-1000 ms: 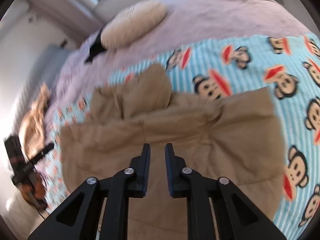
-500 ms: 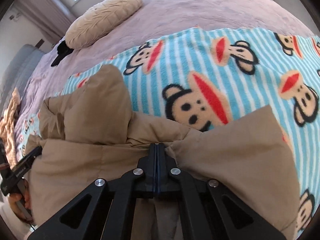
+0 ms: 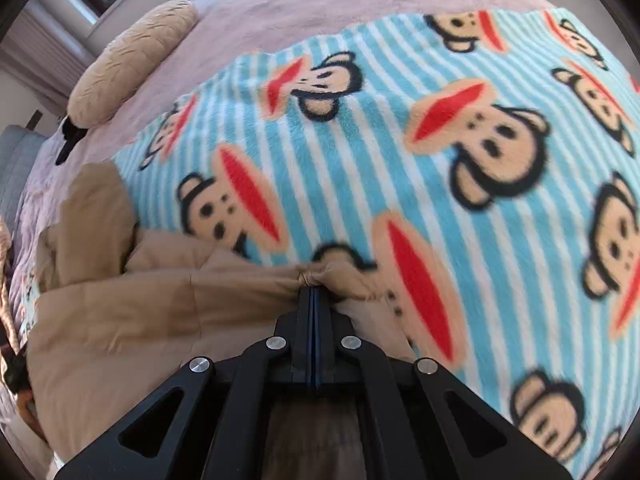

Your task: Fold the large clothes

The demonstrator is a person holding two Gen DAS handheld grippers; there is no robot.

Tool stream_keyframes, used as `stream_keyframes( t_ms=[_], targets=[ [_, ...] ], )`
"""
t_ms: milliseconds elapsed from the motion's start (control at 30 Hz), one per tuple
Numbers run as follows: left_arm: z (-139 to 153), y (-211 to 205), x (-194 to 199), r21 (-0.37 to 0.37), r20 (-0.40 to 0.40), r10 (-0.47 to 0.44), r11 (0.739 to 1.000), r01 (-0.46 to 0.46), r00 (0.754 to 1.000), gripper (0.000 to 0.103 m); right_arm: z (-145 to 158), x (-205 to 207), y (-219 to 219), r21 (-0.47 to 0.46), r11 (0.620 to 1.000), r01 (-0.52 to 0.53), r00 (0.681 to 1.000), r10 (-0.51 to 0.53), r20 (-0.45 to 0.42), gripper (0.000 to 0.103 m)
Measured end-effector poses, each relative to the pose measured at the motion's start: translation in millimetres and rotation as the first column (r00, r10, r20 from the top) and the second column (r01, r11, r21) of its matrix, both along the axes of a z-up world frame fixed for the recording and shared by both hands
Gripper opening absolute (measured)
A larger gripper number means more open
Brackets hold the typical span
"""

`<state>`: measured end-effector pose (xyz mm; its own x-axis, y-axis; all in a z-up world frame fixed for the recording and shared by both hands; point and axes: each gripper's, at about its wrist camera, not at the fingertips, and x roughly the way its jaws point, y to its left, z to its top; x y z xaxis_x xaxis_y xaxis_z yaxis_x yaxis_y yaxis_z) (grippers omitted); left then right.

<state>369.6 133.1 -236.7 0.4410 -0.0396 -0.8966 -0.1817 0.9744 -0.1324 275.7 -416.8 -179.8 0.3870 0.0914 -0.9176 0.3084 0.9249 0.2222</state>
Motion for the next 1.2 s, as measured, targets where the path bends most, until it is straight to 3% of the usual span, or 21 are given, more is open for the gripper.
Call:
stream_keyframes(
  t_ms=[133,267,400,467,533,600,767,800,833,867,967,1167,1200],
  targets=[
    [4,2,5,0.000,-0.014,0.035,0.999,-0.035,0.999,0.076,7,6,-2,0.016,1.000,0.020,1.000,-0.019,-0.019,0.000],
    [41,4,-13,0.074,0.011,0.029,0.997,-0.030,1.000,0.076,37,-15,-1,0.018,0.999,0.035,0.999,-0.035,0.025,0.004],
    [72,3,-49,0.101,0.029,-0.014,0.995,0.011,0.999,0.076,59,-50,8,0.044,0.998,0.034,0.997,-0.037,0.066,0.005],
    [82,1,-69,0.094,0.018,-0.023,0.995,0.021,1.000,0.076,65,-72,10,0.088,0.995,0.047,0.996,-0.054,0.071,0.012],
    [88,0,-90,0.088,0.007,-0.022,0.996,0.021,1.000,0.076,70,-89,14,0.123,0.991,0.059,0.995,-0.068,0.072,0.028],
    [92,-5,-111,0.080,0.001,-0.020,0.997,0.020,1.000,0.076,73,-109,22,0.147,0.987,0.063,0.995,-0.074,0.074,0.037],
    [90,-17,-155,0.044,-0.042,-0.028,0.999,0.030,0.999,0.078,80,-148,41,0.176,0.983,0.051,0.995,-0.065,0.074,0.046],
    [90,-20,-161,0.040,-0.045,-0.028,0.999,0.030,0.999,0.085,81,-156,44,0.188,0.981,0.050,0.995,-0.066,0.075,0.054],
    [89,-23,-168,0.035,-0.043,-0.027,0.999,0.028,0.999,0.100,82,-162,46,0.197,0.979,0.050,0.995,-0.066,0.076,0.059],
    [89,-25,-171,0.035,-0.036,-0.024,0.999,0.025,0.999,0.103,82,-171,49,0.209,0.976,0.055,0.995,-0.072,0.076,0.059],
    [85,-30,-187,0.022,-0.034,-0.021,1.000,0.021,0.999,0.103,78,-187,56,0.239,0.969,0.063,0.995,-0.079,0.060,0.061],
    [70,-28,-206,-0.092,-0.092,0.008,0.996,-0.017,0.996,0.103,61,-220,64,0.321,0.941,0.110,0.992,-0.125,0.026,0.072],
    [66,-26,-209,-0.120,-0.104,0.021,0.992,-0.034,0.994,0.103,55,-223,65,0.342,0.932,0.119,0.991,-0.131,0.014,0.082]
  ],
)
